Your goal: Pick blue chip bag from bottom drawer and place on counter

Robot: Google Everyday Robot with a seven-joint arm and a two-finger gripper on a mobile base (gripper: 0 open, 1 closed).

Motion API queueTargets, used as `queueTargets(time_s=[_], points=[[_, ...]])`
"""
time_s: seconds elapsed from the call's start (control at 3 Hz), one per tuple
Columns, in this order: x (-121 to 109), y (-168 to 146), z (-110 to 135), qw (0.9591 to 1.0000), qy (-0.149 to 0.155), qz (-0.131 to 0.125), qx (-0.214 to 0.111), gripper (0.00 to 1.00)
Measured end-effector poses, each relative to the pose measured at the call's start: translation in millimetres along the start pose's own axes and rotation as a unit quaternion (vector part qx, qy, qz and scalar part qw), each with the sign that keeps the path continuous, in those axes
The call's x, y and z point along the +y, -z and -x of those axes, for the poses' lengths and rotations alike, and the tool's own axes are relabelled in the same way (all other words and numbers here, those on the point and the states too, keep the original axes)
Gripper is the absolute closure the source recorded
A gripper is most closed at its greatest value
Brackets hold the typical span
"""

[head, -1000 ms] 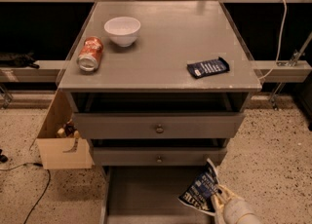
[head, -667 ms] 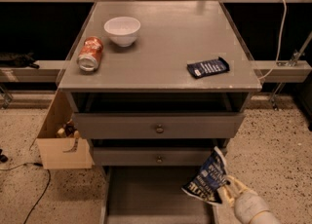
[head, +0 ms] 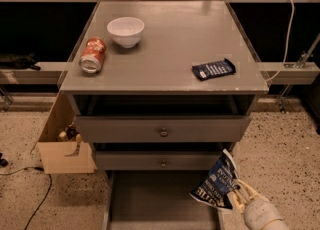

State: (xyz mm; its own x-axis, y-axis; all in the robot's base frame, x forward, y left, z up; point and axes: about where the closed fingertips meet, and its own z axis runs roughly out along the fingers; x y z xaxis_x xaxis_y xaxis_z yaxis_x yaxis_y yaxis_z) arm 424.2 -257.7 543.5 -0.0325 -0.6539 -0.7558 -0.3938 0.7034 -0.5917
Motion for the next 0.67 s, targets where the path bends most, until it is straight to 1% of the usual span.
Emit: queueTargets(time_s=[0.33,0.67], points=[[-0.1,-1.9,26.2,0.9993,0.008,0.007,-0.037,1.0],[2.4,1.8,79.2,0.995,0.045,0.019,-0.087,1.0]])
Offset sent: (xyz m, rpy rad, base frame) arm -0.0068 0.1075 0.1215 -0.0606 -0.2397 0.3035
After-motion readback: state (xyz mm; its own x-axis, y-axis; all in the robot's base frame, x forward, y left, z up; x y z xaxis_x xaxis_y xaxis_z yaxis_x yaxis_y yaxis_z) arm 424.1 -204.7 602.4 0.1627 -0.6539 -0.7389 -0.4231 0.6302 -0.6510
